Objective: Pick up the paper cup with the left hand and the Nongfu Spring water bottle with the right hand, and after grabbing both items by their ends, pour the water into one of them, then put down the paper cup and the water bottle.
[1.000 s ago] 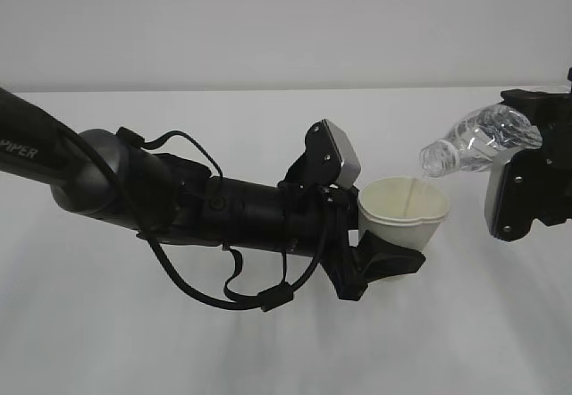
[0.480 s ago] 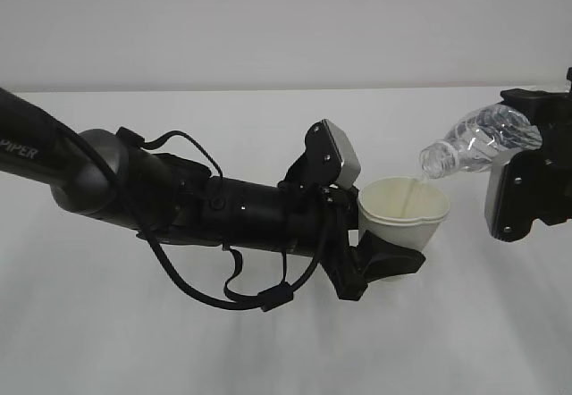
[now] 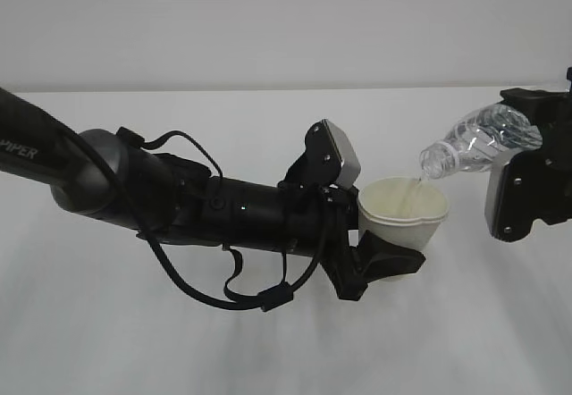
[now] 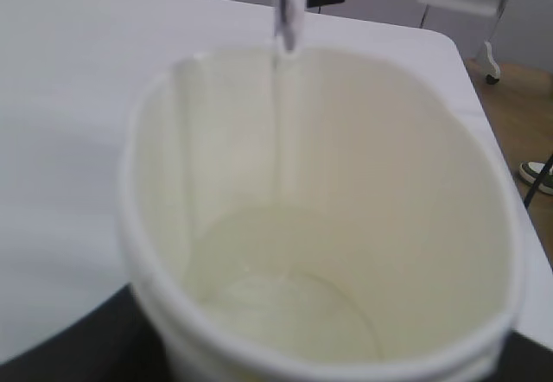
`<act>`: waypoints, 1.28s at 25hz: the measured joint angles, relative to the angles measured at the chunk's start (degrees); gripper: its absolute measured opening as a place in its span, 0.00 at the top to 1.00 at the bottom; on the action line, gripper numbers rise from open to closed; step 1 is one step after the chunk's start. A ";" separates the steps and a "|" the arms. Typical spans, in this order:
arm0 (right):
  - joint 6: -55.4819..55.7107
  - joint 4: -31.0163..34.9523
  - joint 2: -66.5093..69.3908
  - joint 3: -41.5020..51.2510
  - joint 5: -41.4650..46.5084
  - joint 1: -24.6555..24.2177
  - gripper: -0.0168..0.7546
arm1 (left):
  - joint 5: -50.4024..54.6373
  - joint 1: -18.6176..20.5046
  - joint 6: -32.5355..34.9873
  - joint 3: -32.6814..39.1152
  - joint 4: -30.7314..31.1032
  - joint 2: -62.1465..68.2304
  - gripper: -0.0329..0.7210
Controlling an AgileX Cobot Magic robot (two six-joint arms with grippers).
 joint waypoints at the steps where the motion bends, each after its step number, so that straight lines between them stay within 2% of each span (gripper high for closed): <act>1: 0.00 0.00 0.00 0.00 -0.12 0.00 0.45 | 0.00 0.00 0.00 0.00 0.00 0.00 0.36; 32: -0.25 0.00 0.00 0.00 -0.63 0.00 0.45 | 0.00 0.00 0.00 0.00 0.00 0.00 0.36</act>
